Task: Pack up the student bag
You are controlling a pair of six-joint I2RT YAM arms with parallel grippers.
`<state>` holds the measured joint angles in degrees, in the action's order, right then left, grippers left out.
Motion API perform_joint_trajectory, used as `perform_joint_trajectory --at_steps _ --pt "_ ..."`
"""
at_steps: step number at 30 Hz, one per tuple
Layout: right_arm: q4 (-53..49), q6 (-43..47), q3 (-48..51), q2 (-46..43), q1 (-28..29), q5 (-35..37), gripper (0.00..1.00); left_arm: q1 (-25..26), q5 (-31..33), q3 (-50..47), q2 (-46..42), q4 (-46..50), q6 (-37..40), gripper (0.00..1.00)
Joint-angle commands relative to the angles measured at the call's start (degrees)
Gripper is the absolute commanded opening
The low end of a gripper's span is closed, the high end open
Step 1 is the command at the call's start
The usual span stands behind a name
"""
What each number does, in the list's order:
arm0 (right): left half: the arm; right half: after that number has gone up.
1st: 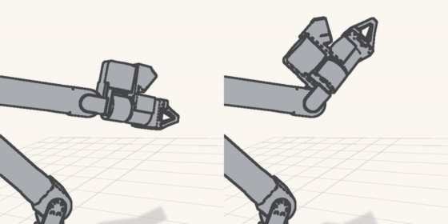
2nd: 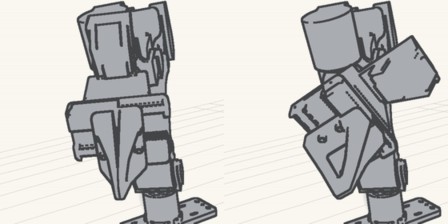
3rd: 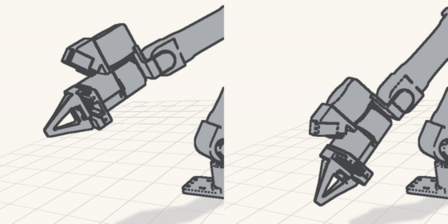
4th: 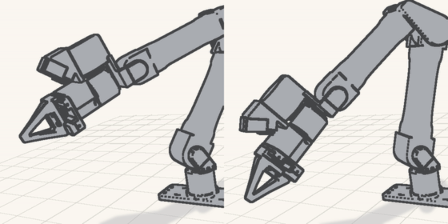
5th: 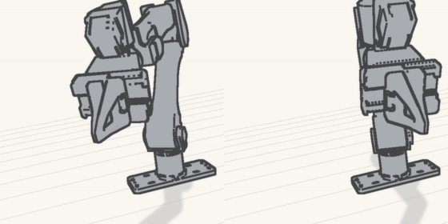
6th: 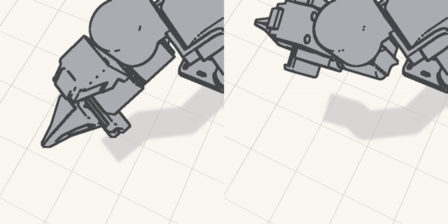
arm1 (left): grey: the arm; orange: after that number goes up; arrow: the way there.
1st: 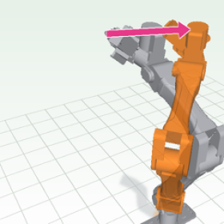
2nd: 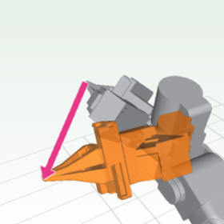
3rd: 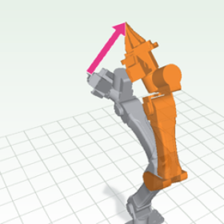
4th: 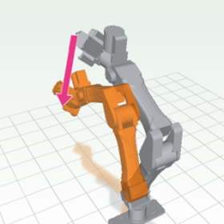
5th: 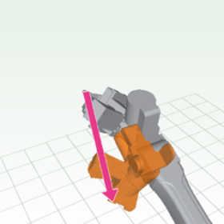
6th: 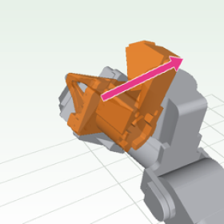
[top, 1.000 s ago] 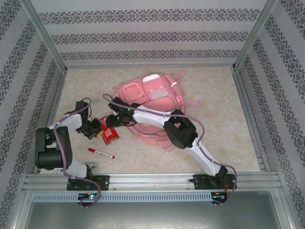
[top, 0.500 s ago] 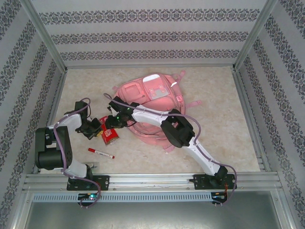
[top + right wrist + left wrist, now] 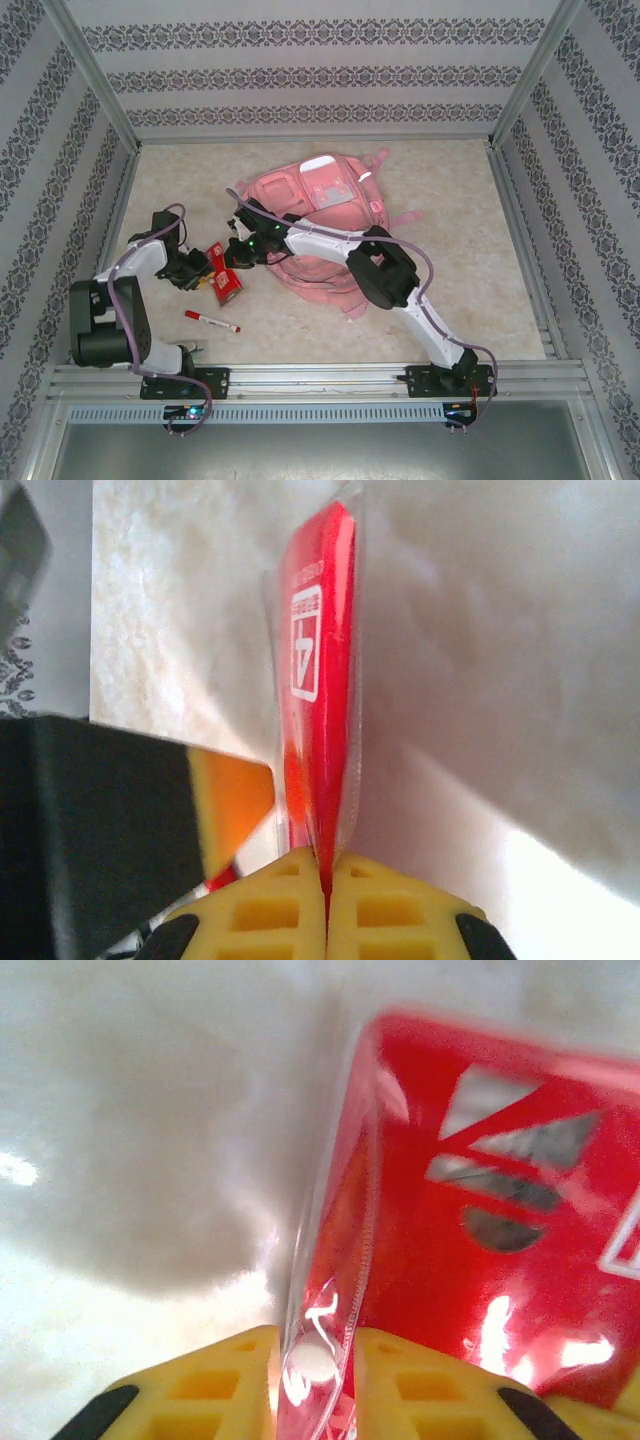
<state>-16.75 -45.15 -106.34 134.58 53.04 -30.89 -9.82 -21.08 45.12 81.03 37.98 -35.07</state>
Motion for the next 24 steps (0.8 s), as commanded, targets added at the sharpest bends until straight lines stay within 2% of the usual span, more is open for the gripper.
perform_joint_trajectory --at_steps 1,3,6,8,11,14,19,22,24 --pt "2.26 -0.75 5.29 -11.26 -0.15 6.87 0.00 0.33 3.94 5.26 -9.11 6.19 4.93 0.39" --pt "2.27 -1.89 9.67 -16.24 -1.65 11.09 0.00 1.42 5.75 5.86 -15.22 5.19 8.83 0.45" --pt "2.35 -2.59 17.11 -24.29 -5.22 15.75 0.00 4.75 5.51 5.24 -24.54 0.18 15.30 0.48" --pt "1.25 -1.64 22.44 -30.52 -8.93 19.00 0.00 9.21 4.34 4.07 -28.96 -5.02 18.10 0.52" --pt "0.14 0.26 29.79 -39.21 -15.61 20.98 0.00 16.65 2.19 4.23 -29.61 -10.17 21.26 0.58" --pt "-1.85 2.20 36.36 -47.93 -24.52 21.23 0.00 26.66 2.93 6.78 -24.91 -12.14 26.72 0.63" --pt "-5.87 5.20 44.63 -60.50 -40.55 20.73 0.00 44.37 10.76 15.25 -9.96 -11.86 39.98 0.68" --pt "-7.25 6.07 48.73 -66.36 -49.25 19.73 0.00 50.72 14.28 21.05 0.56 -12.14 45.35 0.70" --pt "-7.70 6.79 50.92 -69.44 -53.34 19.08 0.00 52.62 16.10 25.37 7.31 -11.30 46.72 0.71"
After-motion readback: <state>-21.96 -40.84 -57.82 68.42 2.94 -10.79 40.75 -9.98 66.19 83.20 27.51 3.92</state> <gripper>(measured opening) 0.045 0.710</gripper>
